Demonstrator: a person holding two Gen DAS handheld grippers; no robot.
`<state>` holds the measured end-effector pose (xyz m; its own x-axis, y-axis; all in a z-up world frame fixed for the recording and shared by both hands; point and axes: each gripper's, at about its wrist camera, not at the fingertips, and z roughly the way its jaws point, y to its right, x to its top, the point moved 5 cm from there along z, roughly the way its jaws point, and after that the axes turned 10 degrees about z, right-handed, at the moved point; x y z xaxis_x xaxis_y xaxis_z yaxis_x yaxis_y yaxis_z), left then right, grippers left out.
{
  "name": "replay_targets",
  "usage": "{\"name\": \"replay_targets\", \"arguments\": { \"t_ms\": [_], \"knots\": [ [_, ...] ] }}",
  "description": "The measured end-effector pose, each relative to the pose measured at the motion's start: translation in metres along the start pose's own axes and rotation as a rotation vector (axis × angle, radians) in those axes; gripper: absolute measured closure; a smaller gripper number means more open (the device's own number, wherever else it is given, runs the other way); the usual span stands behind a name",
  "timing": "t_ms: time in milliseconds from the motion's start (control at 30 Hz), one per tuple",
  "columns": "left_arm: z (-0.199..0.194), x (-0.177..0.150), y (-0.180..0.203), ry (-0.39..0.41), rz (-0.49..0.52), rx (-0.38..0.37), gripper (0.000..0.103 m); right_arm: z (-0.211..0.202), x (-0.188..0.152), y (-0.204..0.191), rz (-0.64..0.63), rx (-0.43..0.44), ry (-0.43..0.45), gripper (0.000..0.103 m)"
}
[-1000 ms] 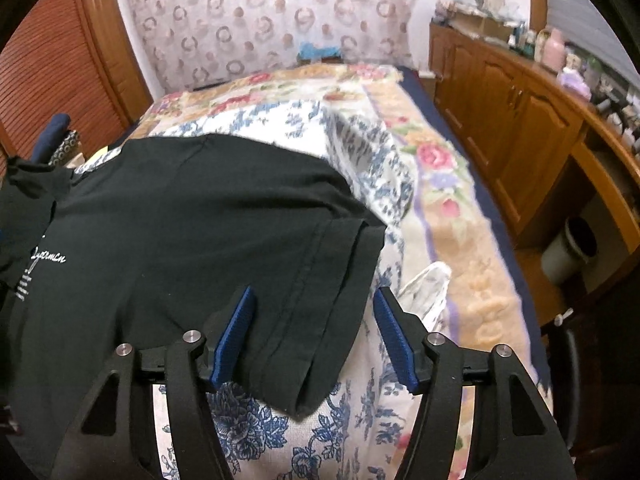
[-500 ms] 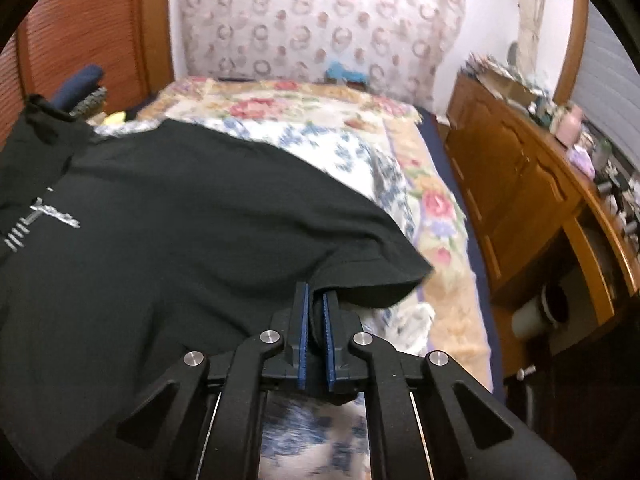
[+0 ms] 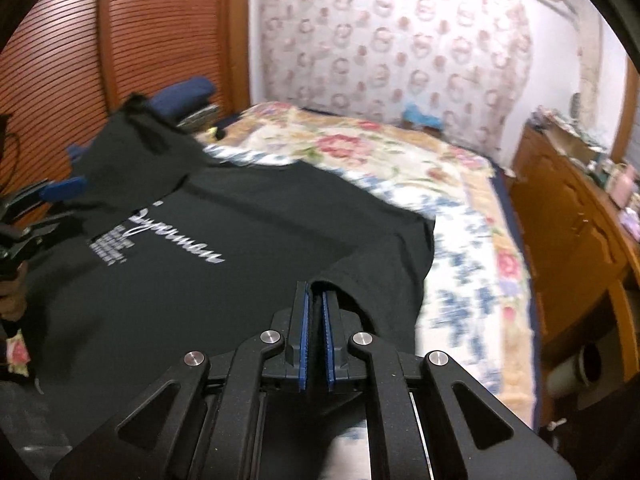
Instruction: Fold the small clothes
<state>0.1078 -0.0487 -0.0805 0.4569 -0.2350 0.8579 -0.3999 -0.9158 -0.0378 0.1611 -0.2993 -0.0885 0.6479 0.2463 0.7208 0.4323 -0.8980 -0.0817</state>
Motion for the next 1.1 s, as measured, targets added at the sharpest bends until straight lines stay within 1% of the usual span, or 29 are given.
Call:
{"name": "replay_targets", "arguments": {
  "t_ms": [67, 167, 233, 267, 300, 333, 433, 533, 633, 733, 833, 933, 967, 1000, 1067, 1100],
  "knots": [
    [-0.002, -0.002, -0.002, 0.000, 0.000, 0.008, 0.024, 0.007, -0.009, -0.011, -0.003, 0.019, -0.026, 0.099],
    [-0.005, -0.003, -0.004, 0.004, -0.002, 0.014, 0.024, 0.016, -0.019, -0.020, -0.012, 0.028, -0.054, 0.091],
    [-0.006, -0.003, -0.006, 0.006, -0.005, 0.017, 0.024, 0.016, -0.021, -0.020, -0.002, 0.032, -0.057, 0.074],
    [-0.008, -0.003, -0.006, 0.008, -0.004, 0.020, 0.024, 0.014, -0.019, -0.019, 0.005, 0.036, -0.050, 0.070],
    [-0.007, -0.003, -0.005, 0.008, -0.004, 0.023, 0.024, 0.011, -0.018, -0.017, 0.010, 0.035, -0.041, 0.063],
    [-0.008, -0.003, -0.005, 0.009, -0.003, 0.025, 0.024, 0.005, -0.015, -0.013, 0.019, 0.033, -0.023, 0.061],
    [-0.007, -0.003, -0.006, 0.007, -0.001, 0.025, 0.024, -0.007, -0.006, 0.004, 0.039, 0.001, 0.013, 0.060],
    [-0.008, -0.004, -0.003, 0.007, 0.009, 0.027, 0.024, -0.010, 0.000, 0.028, 0.072, -0.045, 0.024, 0.060],
    [-0.007, -0.003, 0.001, 0.007, 0.014, 0.026, 0.024, -0.001, -0.001, 0.057, 0.117, -0.094, -0.002, 0.060],
    [-0.006, -0.004, 0.002, 0.004, 0.015, 0.025, 0.024, 0.015, -0.009, 0.078, 0.182, -0.093, -0.044, 0.061],
    [-0.005, -0.004, 0.002, -0.001, 0.016, 0.024, 0.024, 0.024, -0.016, 0.087, 0.222, -0.088, -0.065, 0.062],
    [-0.004, -0.005, 0.001, -0.008, 0.015, 0.023, 0.024, 0.032, -0.021, 0.088, 0.224, -0.089, -0.084, 0.065],
    [-0.003, -0.005, 0.000, -0.009, 0.013, 0.023, 0.024, 0.034, -0.022, 0.088, 0.222, -0.088, -0.091, 0.066],
    [-0.002, -0.005, 0.000, -0.010, 0.012, 0.022, 0.024, 0.035, -0.022, 0.087, 0.219, -0.084, -0.094, 0.070],
    [-0.002, -0.005, 0.000, -0.010, 0.010, 0.022, 0.024, 0.035, -0.019, 0.086, 0.213, -0.068, -0.090, 0.080],
    [-0.002, -0.005, 0.000, -0.011, 0.011, 0.022, 0.024, 0.035, -0.017, 0.084, 0.207, -0.055, -0.089, 0.088]
  ]
}}
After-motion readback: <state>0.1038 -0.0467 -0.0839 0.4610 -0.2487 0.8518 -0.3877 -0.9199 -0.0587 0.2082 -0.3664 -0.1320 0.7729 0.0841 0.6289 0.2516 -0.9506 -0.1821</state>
